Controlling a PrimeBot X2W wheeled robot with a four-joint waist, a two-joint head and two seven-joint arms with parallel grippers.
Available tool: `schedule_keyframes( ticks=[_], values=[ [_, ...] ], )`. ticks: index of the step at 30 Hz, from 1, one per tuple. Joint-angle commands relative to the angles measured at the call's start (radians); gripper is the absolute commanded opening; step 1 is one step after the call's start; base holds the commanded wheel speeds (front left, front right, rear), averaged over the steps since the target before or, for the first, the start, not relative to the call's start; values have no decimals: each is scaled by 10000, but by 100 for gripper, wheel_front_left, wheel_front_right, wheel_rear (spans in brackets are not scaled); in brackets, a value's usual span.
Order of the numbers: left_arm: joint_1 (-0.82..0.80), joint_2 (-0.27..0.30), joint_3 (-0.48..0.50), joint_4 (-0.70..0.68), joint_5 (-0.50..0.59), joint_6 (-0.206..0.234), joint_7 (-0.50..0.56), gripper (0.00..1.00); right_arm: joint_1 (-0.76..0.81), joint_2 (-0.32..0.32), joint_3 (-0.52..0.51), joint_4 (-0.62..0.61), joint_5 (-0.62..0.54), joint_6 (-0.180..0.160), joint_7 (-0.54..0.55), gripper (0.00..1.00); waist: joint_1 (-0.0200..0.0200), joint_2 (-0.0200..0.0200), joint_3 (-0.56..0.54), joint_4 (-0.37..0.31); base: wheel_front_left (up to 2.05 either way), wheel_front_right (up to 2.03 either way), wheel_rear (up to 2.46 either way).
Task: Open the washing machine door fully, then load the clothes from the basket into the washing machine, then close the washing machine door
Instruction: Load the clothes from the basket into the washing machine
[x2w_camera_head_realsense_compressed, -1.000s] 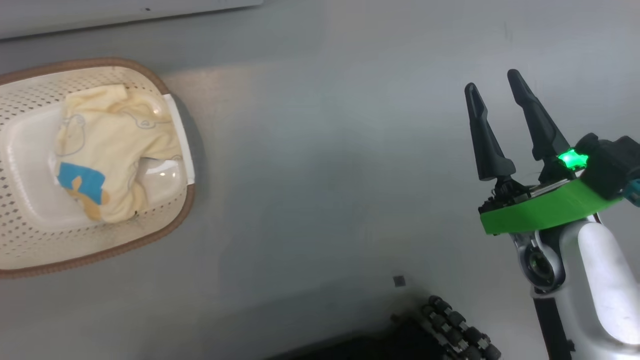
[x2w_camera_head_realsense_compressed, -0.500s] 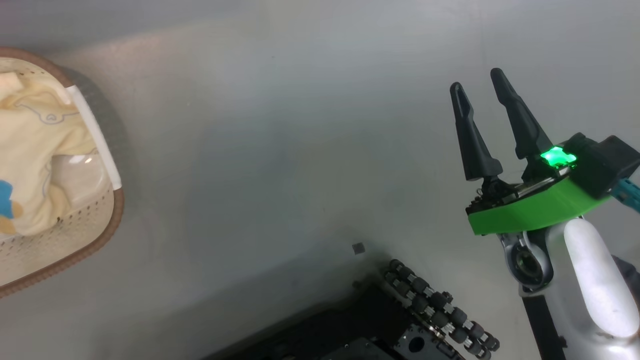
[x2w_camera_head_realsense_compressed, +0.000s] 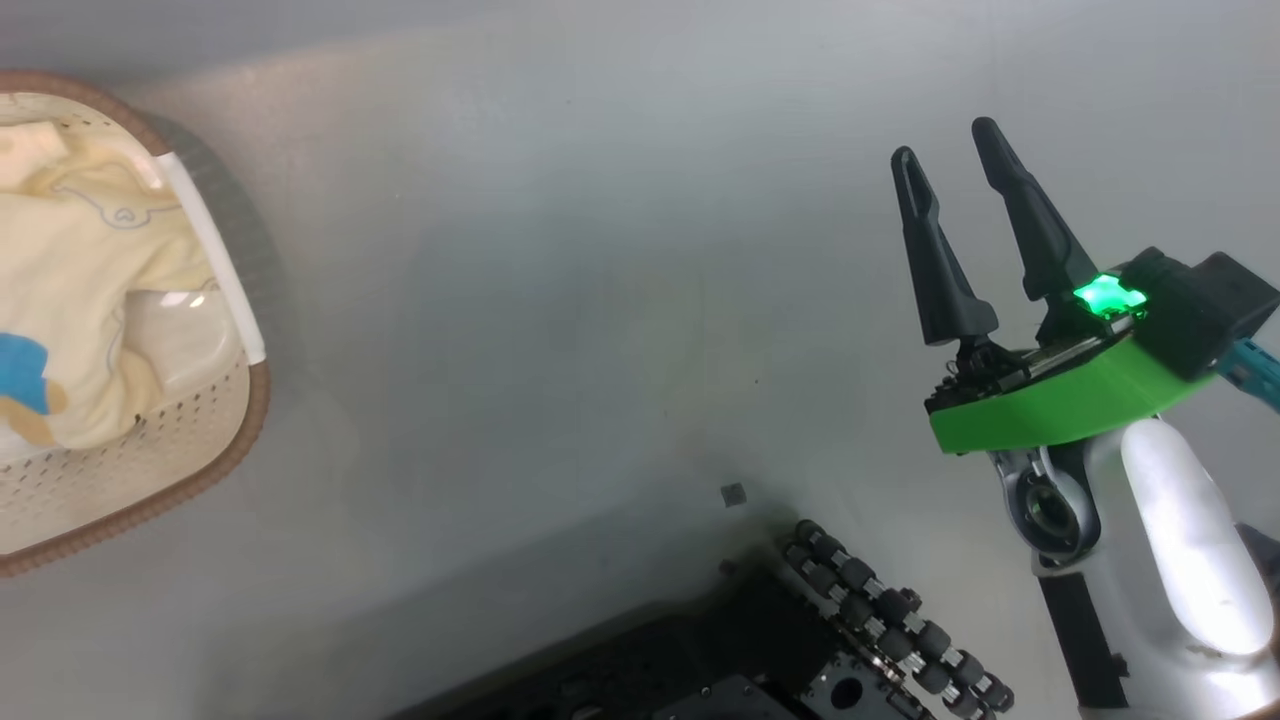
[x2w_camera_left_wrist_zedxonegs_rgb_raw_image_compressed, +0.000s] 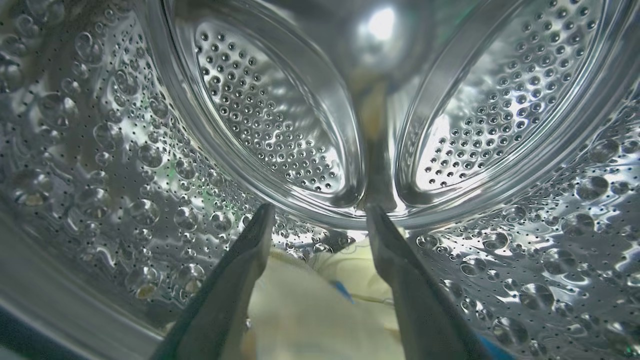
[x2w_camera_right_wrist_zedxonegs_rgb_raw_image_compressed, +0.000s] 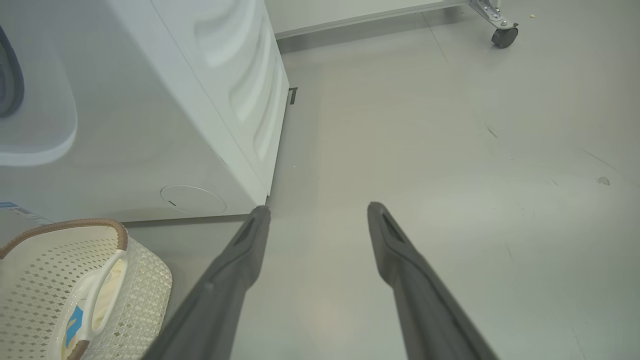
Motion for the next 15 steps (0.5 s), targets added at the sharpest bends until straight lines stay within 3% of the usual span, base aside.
schedule_keyframes(
  ticks=[1,15],
  values=[
    [257,342,213,-333,-112,21,-18,100,223,-108,15,-229,-129,37,-79,100,-1,0,-106,142,0,0,0],
    [2704,-731,757,-485,-1305,486,-819,100,366,-108,-530,-340,-645,37,375,100,-1,0,-1463,1040,0,0,0]
  ],
)
